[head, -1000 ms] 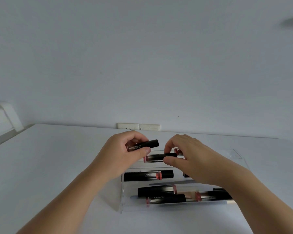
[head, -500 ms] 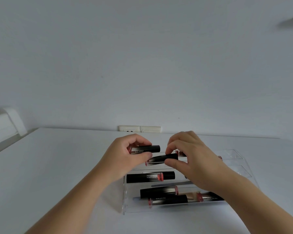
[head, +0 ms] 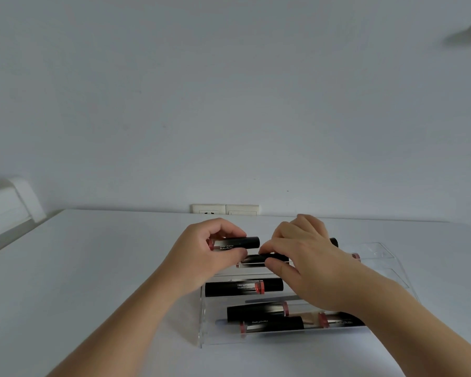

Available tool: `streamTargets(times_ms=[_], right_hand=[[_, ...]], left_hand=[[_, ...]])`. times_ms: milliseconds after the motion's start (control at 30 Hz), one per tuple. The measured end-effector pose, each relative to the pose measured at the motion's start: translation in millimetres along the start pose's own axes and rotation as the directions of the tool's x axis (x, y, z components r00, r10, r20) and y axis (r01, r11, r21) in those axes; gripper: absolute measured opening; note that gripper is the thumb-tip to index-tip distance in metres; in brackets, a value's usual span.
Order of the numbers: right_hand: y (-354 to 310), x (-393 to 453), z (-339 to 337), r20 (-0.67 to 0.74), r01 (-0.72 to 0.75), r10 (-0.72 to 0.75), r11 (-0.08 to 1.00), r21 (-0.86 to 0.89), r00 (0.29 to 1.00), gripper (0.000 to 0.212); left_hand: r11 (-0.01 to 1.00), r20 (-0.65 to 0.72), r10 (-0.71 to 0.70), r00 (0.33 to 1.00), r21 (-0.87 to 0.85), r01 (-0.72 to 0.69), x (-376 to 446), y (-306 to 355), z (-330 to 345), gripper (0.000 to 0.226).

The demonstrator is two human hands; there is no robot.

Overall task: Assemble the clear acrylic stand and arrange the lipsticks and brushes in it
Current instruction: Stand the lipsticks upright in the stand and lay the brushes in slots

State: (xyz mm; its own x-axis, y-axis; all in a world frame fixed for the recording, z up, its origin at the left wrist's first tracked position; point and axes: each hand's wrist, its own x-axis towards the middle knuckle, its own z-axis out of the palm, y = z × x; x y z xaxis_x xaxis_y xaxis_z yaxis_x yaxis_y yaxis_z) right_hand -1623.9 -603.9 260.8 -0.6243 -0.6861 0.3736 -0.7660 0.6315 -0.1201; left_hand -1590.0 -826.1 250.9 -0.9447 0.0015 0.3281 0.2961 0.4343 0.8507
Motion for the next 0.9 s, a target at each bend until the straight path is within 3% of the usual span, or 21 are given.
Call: streamTargets(times_ms=[433,700,900], right_hand=[[-7.8,-1.3,-3.8,-0.013,-0.023,0.023,1.0,-0.018,1.0,0.019],[-18.4,1.2,-4.3,-0.001,-0.029,0.029,0.994,-0.104,1.0,0.064],[-17.2,1.4,1.8,-0.005,-0.059,0.059,0.993,-0.103,0.998,0.045]], left_hand=[[0.998,-0.023,0.035,0.999,0.049,-0.034,-0.7,-1.4,1.8,0.029],[0.998,-0.092,0.054,0.994,0.047,-0.049,0.2,-2.4,2.1,0.034],[1.0,-0.084,0.005,0.996,0.012,-0.004,0.6,-2.5,2.7,0.027]])
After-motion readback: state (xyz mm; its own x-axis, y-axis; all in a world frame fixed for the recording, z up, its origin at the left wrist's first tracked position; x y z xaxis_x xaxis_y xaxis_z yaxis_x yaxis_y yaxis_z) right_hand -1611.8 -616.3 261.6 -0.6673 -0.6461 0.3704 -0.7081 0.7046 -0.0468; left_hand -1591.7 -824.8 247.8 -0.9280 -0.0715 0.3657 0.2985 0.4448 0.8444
